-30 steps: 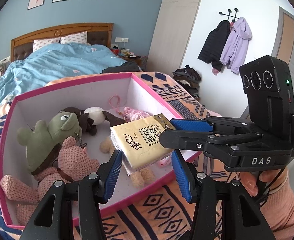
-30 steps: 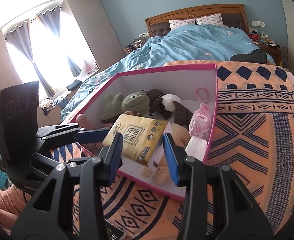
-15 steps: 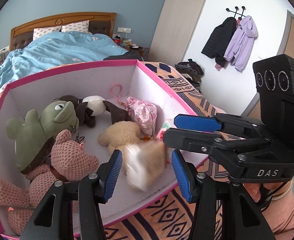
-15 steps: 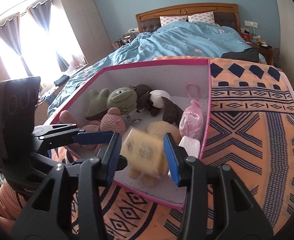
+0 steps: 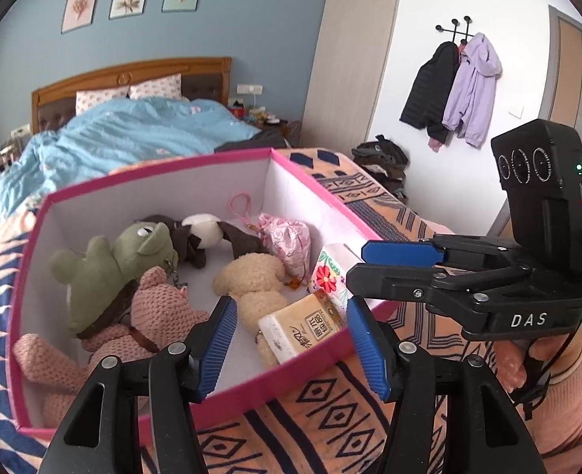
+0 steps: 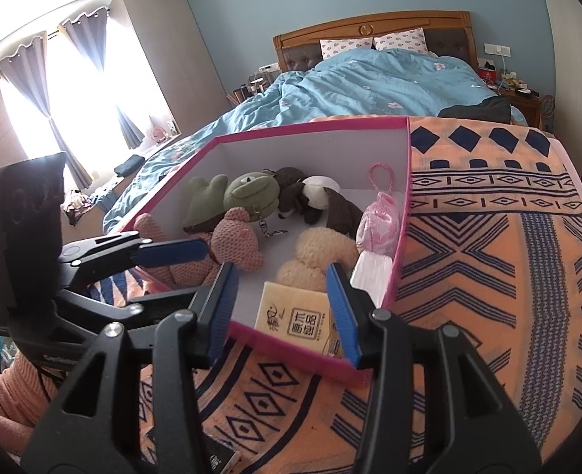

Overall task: Organize objects
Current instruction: 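Lower the beige tissue pack into the pink box and open the right gripper, then move the right gripper down to the black Face tissue box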

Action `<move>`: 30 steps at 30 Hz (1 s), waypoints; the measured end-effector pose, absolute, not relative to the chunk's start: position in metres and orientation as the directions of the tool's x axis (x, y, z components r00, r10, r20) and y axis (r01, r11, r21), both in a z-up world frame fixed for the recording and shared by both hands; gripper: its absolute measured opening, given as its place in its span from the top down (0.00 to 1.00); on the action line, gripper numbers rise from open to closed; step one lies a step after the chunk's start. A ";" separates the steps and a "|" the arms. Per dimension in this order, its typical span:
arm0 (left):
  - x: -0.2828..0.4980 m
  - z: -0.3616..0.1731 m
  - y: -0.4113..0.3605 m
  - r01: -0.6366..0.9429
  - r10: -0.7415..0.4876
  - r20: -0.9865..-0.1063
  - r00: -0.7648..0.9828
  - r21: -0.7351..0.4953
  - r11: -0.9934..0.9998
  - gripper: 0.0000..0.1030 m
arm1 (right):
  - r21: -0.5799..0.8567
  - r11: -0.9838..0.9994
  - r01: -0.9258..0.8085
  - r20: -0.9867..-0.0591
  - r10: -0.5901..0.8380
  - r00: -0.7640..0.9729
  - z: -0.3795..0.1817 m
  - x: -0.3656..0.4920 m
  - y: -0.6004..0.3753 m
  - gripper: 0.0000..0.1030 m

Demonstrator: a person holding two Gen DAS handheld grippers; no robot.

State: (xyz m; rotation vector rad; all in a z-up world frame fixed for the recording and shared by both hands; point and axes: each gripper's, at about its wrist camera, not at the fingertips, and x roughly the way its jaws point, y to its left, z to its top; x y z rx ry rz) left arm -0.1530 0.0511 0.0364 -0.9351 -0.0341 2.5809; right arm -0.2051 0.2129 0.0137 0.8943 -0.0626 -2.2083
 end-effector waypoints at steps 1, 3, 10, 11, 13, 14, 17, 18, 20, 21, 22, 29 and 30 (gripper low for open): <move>-0.149 0.039 0.052 -0.357 0.368 -0.606 -0.705 -0.144 -0.923 0.42 | 0.300 -0.723 0.622 -0.580 -0.656 -0.484 0.015 -0.203 0.213 0.53; -0.142 0.042 0.053 -0.355 0.357 -0.597 -0.718 -0.127 -0.926 0.42 | 0.302 -0.717 0.629 -0.570 -0.664 -0.483 0.017 -0.198 0.216 0.53; -0.120 0.044 0.054 -0.353 0.344 -0.584 -0.735 -0.104 -0.930 0.42 | 0.300 -0.689 0.660 -0.545 -0.691 -0.474 0.025 -0.177 0.219 0.52; -0.117 0.044 0.054 -0.352 0.344 -0.583 -0.736 -0.103 -0.930 0.40 | 0.298 -0.684 0.666 -0.543 -0.695 -0.471 0.026 -0.174 0.219 0.51; -0.110 0.043 0.054 -0.349 0.339 -0.583 -0.738 -0.101 -0.932 0.29 | 0.297 -0.675 0.676 -0.538 -0.702 -0.466 0.026 -0.167 0.220 0.46; -0.105 0.043 0.053 -0.345 0.335 -0.576 -0.746 -0.096 -0.934 0.22 | 0.294 -0.671 0.681 -0.537 -0.705 -0.462 0.026 -0.163 0.220 0.46; -0.093 0.040 0.052 -0.345 0.338 -0.566 -0.752 -0.099 -0.933 0.19 | 0.299 -0.662 0.687 -0.541 -0.711 -0.450 0.022 -0.156 0.221 0.45; -0.091 0.040 0.051 -0.345 0.339 -0.565 -0.752 -0.101 -0.933 0.19 | 0.307 -0.658 0.688 -0.543 -0.715 -0.441 0.019 -0.154 0.222 0.44; -0.083 0.036 0.050 -0.347 0.342 -0.569 -0.748 -0.104 -0.932 0.18 | 0.318 -0.653 0.688 -0.552 -0.717 -0.426 0.014 -0.149 0.224 0.43; -0.079 0.034 0.050 -0.347 0.339 -0.571 -0.748 -0.099 -0.933 0.17 | 0.318 -0.651 0.689 -0.559 -0.716 -0.418 0.010 -0.146 0.224 0.40; -0.075 0.032 0.050 -0.345 0.335 -0.574 -0.747 -0.096 -0.934 0.17 | 0.318 -0.649 0.691 -0.565 -0.715 -0.411 0.007 -0.143 0.225 0.38; -0.058 0.001 0.051 -0.343 0.343 -0.639 -0.689 -0.129 -0.930 0.17 | 0.368 -0.639 0.676 -0.626 -0.707 -0.328 -0.031 -0.129 0.227 0.35; -0.056 -0.003 0.051 -0.342 0.345 -0.646 -0.681 -0.136 -0.930 0.17 | 0.377 -0.637 0.672 -0.630 -0.708 -0.318 -0.035 -0.127 0.228 0.35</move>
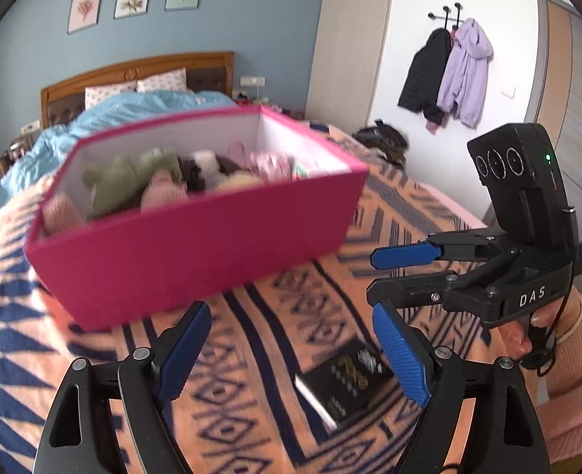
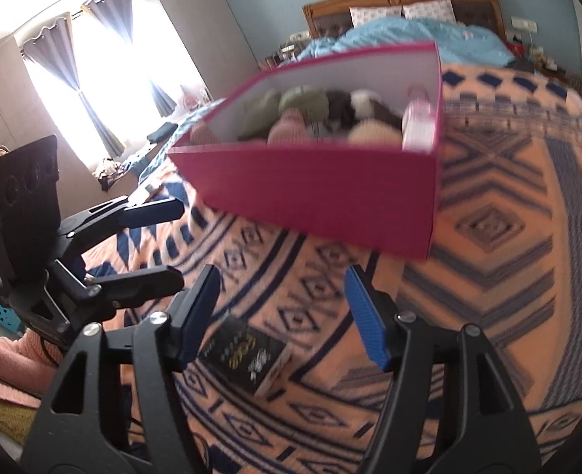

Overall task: Organize objects
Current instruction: 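Move the right gripper down to the black Face tissue box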

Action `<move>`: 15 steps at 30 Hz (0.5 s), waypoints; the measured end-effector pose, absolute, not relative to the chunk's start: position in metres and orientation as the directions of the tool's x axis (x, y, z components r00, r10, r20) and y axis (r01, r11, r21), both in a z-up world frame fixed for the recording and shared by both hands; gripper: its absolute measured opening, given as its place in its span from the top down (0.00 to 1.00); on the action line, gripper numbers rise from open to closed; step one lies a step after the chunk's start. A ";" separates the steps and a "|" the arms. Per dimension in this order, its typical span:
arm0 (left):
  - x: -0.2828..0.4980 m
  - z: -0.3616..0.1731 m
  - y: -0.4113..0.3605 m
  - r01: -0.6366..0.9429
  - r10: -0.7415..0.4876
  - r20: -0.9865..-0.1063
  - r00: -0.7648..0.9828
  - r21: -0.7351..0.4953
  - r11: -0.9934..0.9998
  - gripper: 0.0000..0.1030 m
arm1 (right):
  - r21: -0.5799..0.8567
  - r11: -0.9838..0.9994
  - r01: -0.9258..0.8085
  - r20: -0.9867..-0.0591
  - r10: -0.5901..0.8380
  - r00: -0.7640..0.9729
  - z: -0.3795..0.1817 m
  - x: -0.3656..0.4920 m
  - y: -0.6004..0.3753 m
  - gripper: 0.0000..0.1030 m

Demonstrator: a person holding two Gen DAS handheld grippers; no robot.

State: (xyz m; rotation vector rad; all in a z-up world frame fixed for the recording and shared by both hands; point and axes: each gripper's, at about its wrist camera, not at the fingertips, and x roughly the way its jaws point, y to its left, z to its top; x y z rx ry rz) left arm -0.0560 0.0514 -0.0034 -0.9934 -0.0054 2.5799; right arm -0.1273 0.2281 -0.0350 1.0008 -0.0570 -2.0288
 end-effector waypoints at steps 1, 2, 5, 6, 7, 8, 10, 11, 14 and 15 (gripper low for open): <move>-0.055 -0.008 0.051 -0.340 0.350 -0.656 -0.669 -0.148 -0.929 0.17 | 0.389 -0.636 0.667 -0.634 -0.710 -0.307 -0.040 -0.125 0.229 0.35; -0.054 -0.013 0.051 -0.339 0.354 -0.667 -0.656 -0.159 -0.927 0.17 | 0.400 -0.634 0.662 -0.639 -0.711 -0.294 -0.046 -0.123 0.230 0.35; -0.051 -0.023 0.051 -0.327 0.360 -0.682 -0.637 -0.184 -0.927 0.17 | 0.425 -0.628 0.652 -0.650 -0.713 -0.263 -0.058 -0.117 0.230 0.35; -0.050 -0.026 0.051 -0.323 0.359 -0.687 -0.632 -0.187 -0.928 0.17 | 0.428 -0.627 0.650 -0.654 -0.712 -0.255 -0.062 -0.115 0.230 0.35; -0.049 -0.028 0.051 -0.321 0.359 -0.690 -0.629 -0.190 -0.928 0.17 | 0.432 -0.626 0.650 -0.658 -0.711 -0.248 -0.064 -0.113 0.229 0.35; -0.048 -0.031 0.051 -0.321 0.363 -0.695 -0.621 -0.197 -0.926 0.17 | 0.437 -0.624 0.648 -0.660 -0.712 -0.240 -0.067 -0.111 0.229 0.35; -0.046 -0.036 0.052 -0.321 0.375 -0.705 -0.602 -0.216 -0.922 0.17 | 0.448 -0.621 0.643 -0.663 -0.713 -0.226 -0.071 -0.109 0.229 0.35; -0.046 -0.038 0.053 -0.322 0.378 -0.712 -0.591 -0.221 -0.921 0.19 | 0.452 -0.621 0.640 -0.664 -0.713 -0.222 -0.073 -0.108 0.230 0.35; -0.044 -0.045 0.056 -0.333 0.398 -0.733 -0.551 -0.245 -0.911 0.26 | 0.463 -0.619 0.635 -0.667 -0.715 -0.211 -0.077 -0.105 0.230 0.39; -0.044 -0.047 0.057 -0.335 0.404 -0.736 -0.543 -0.252 -0.908 0.28 | 0.465 -0.618 0.634 -0.667 -0.715 -0.208 -0.078 -0.104 0.230 0.41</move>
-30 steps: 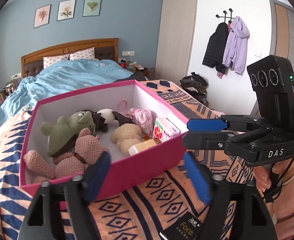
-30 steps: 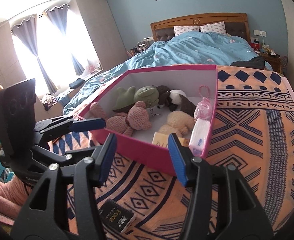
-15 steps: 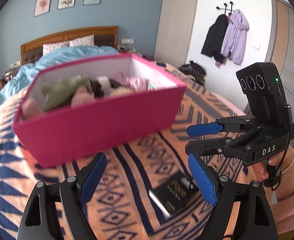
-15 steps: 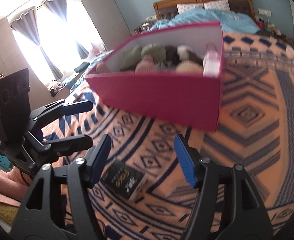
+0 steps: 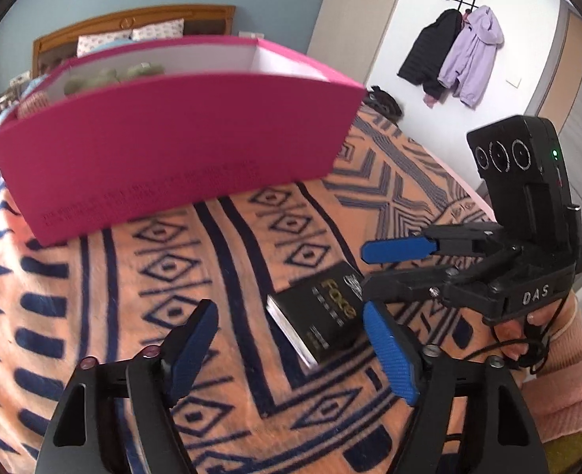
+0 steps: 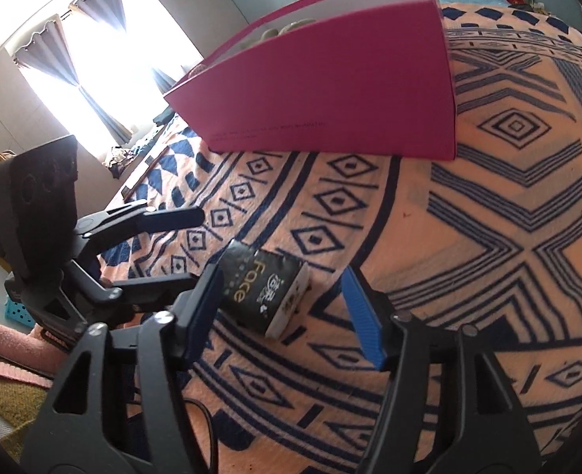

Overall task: Organize objects
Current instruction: 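Move the right gripper down to the black Face tissue box, then close the right gripper on the black Face box and lift it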

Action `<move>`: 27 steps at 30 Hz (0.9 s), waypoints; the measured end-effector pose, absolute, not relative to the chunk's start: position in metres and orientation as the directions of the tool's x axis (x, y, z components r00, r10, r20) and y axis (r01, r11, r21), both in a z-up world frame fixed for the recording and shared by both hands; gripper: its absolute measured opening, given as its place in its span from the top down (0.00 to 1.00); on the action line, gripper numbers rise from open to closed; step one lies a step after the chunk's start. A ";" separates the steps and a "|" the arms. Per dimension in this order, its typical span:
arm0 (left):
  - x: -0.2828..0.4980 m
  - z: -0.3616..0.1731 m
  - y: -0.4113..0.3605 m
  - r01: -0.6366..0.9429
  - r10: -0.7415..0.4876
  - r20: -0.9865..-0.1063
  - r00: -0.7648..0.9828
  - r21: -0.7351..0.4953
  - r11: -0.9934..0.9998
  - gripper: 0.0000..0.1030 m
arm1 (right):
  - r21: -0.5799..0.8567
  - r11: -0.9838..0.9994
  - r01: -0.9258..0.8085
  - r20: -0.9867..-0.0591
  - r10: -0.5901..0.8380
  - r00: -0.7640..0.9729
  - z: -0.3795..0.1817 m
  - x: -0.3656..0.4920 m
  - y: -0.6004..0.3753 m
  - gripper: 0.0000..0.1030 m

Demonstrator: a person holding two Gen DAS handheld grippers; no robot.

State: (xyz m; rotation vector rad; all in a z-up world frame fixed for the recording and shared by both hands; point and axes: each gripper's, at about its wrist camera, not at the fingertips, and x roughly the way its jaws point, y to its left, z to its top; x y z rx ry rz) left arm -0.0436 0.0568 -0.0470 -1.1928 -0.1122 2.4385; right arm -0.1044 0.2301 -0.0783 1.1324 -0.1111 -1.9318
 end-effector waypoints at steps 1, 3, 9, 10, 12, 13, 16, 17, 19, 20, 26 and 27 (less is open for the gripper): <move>-0.043 -0.049 0.058 -0.339 0.411 -0.741 -0.531 -0.259 -0.904 0.30 | 0.467 -0.617 0.633 -0.668 -0.716 -0.205 -0.079 -0.104 0.230 0.44; -0.042 -0.054 0.061 -0.344 0.421 -0.753 -0.505 -0.272 -0.899 0.38 | 0.471 -0.613 0.635 -0.668 -0.717 -0.197 -0.080 -0.102 0.229 0.50; -0.040 -0.059 0.064 -0.364 0.459 -0.760 -0.459 -0.311 -0.878 0.60 | 0.480 -0.604 0.636 -0.676 -0.717 -0.171 -0.084 -0.100 0.225 0.66; -0.041 -0.058 0.064 -0.365 0.466 -0.759 -0.455 -0.318 -0.875 0.61 | 0.480 -0.602 0.638 -0.676 -0.717 -0.168 -0.084 -0.099 0.224 0.70; -0.042 -0.059 0.064 -0.360 0.462 -0.761 -0.455 -0.318 -0.877 0.61 | 0.476 -0.606 0.637 -0.679 -0.713 -0.171 -0.085 -0.100 0.223 0.71; -0.043 -0.059 0.064 -0.358 0.464 -0.760 -0.454 -0.321 -0.877 0.62 | 0.477 -0.607 0.636 -0.678 -0.714 -0.174 -0.085 -0.101 0.223 0.71; -0.048 -0.058 0.064 -0.352 0.469 -0.758 -0.454 -0.331 -0.876 0.62 | 0.480 -0.613 0.627 -0.675 -0.715 -0.183 -0.084 -0.105 0.222 0.71; -0.051 -0.058 0.063 -0.344 0.468 -0.757 -0.457 -0.334 -0.877 0.62 | 0.479 -0.617 0.625 -0.675 -0.714 -0.187 -0.084 -0.106 0.222 0.71; -0.056 -0.058 0.063 -0.335 0.468 -0.755 -0.459 -0.340 -0.878 0.62 | 0.484 -0.620 0.618 -0.672 -0.715 -0.192 -0.083 -0.109 0.223 0.71; -0.060 -0.058 0.062 -0.328 0.470 -0.754 -0.459 -0.347 -0.878 0.62 | 0.482 -0.625 0.614 -0.672 -0.713 -0.199 -0.083 -0.112 0.223 0.71; -0.070 -0.060 0.059 -0.311 0.465 -0.755 -0.461 -0.354 -0.882 0.62 | 0.503 -0.638 0.583 -0.663 -0.717 -0.213 -0.083 -0.123 0.226 0.71; -0.070 -0.060 0.058 -0.309 0.468 -0.755 -0.460 -0.358 -0.881 0.62 | 0.507 -0.638 0.579 -0.662 -0.719 -0.213 -0.083 -0.124 0.226 0.71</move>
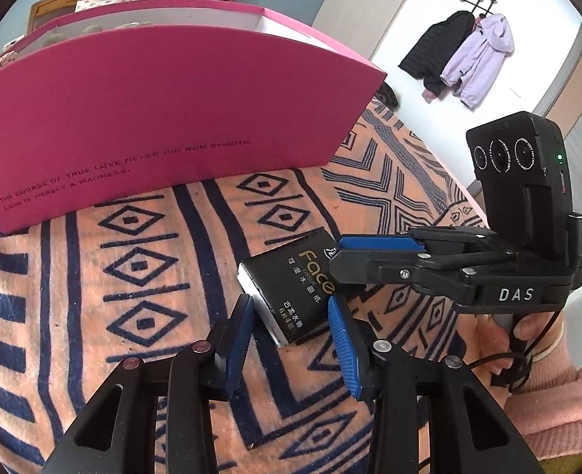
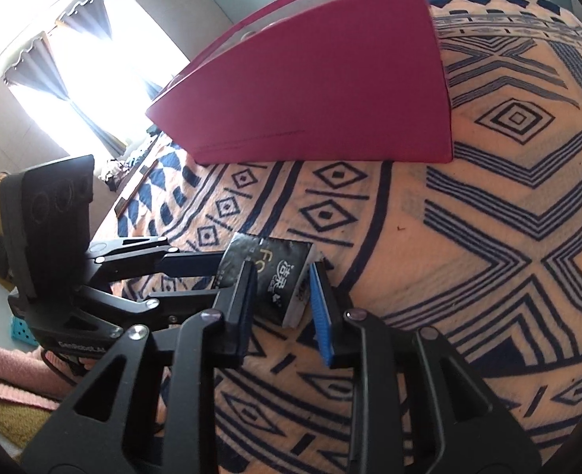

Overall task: Organize objects
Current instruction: 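Close the right gripper on the black Face box and lift it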

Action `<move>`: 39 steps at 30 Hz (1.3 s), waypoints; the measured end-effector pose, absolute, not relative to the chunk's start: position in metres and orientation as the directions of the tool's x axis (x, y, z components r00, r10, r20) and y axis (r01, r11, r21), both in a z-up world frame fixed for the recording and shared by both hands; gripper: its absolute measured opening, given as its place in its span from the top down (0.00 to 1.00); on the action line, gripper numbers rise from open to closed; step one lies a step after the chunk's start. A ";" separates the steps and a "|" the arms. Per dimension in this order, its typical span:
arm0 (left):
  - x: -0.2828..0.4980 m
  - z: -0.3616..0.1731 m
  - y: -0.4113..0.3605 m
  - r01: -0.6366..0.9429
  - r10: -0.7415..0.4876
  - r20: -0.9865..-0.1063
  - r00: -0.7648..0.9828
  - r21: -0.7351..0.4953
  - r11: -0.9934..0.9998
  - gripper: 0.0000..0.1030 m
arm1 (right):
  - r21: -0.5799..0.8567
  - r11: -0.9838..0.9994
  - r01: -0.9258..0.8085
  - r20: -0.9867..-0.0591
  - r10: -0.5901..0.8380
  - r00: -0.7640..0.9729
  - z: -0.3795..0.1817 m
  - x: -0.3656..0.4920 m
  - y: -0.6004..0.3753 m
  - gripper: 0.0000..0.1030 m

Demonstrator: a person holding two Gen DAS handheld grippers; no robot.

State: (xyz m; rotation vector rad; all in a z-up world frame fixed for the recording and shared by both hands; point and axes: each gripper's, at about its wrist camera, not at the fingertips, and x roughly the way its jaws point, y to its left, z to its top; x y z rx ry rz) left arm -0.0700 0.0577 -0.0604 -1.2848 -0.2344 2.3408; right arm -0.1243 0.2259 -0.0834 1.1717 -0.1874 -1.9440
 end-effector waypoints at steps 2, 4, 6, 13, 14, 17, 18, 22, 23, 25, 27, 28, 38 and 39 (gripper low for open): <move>-0.070 -0.061 0.057 -0.309 0.473 -0.753 -0.458 -0.364 -0.879 0.62 | 0.511 -0.639 0.575 -0.660 -0.720 -0.214 -0.084 -0.126 0.226 0.71; -0.070 -0.062 0.057 -0.310 0.474 -0.752 -0.458 -0.364 -0.878 0.62 | 0.513 -0.634 0.579 -0.660 -0.723 -0.207 -0.085 -0.126 0.224 0.70; -0.070 -0.062 0.057 -0.309 0.473 -0.753 -0.458 -0.364 -0.879 0.62 | 0.512 -0.633 0.581 -0.662 -0.722 -0.203 -0.086 -0.126 0.225 0.70; -0.069 -0.057 0.056 -0.314 0.476 -0.747 -0.463 -0.364 -0.877 0.62 | 0.509 -0.629 0.587 -0.655 -0.726 -0.210 -0.083 -0.124 0.226 0.70; -0.068 -0.056 0.057 -0.316 0.476 -0.745 -0.466 -0.363 -0.877 0.62 | 0.505 -0.631 0.589 -0.655 -0.725 -0.215 -0.082 -0.124 0.226 0.70; -0.068 -0.050 0.057 -0.322 0.476 -0.739 -0.477 -0.357 -0.877 0.62 | 0.500 -0.632 0.592 -0.651 -0.725 -0.225 -0.080 -0.124 0.223 0.70; -0.067 -0.048 0.058 -0.325 0.475 -0.736 -0.483 -0.354 -0.877 0.62 | 0.498 -0.633 0.593 -0.649 -0.725 -0.229 -0.079 -0.124 0.222 0.70; -0.068 -0.040 0.059 -0.332 0.474 -0.726 -0.499 -0.345 -0.878 0.62 | 0.487 -0.634 0.601 -0.643 -0.726 -0.245 -0.073 -0.123 0.223 0.70; -0.068 -0.038 0.059 -0.335 0.474 -0.723 -0.503 -0.342 -0.878 0.62 | 0.485 -0.633 0.603 -0.640 -0.727 -0.249 -0.071 -0.123 0.223 0.70; -0.069 -0.035 0.060 -0.339 0.473 -0.719 -0.509 -0.337 -0.878 0.62 | 0.481 -0.634 0.606 -0.636 -0.728 -0.257 -0.068 -0.122 0.222 0.70; -0.069 -0.031 0.061 -0.345 0.470 -0.715 -0.517 -0.328 -0.879 0.62 | 0.477 -0.634 0.609 -0.631 -0.729 -0.265 -0.066 -0.123 0.218 0.70; -0.069 -0.030 0.062 -0.348 0.468 -0.713 -0.522 -0.322 -0.880 0.62 | 0.475 -0.634 0.610 -0.629 -0.729 -0.268 -0.065 -0.123 0.217 0.70; -0.072 -0.015 0.067 -0.370 0.465 -0.692 -0.552 -0.296 -0.881 0.62 | 0.454 -0.637 0.624 -0.608 -0.733 -0.305 -0.050 -0.123 0.223 0.70; -0.072 -0.014 0.066 -0.372 0.465 -0.690 -0.554 -0.294 -0.880 0.62 | 0.452 -0.637 0.625 -0.606 -0.733 -0.309 -0.046 -0.123 0.228 0.70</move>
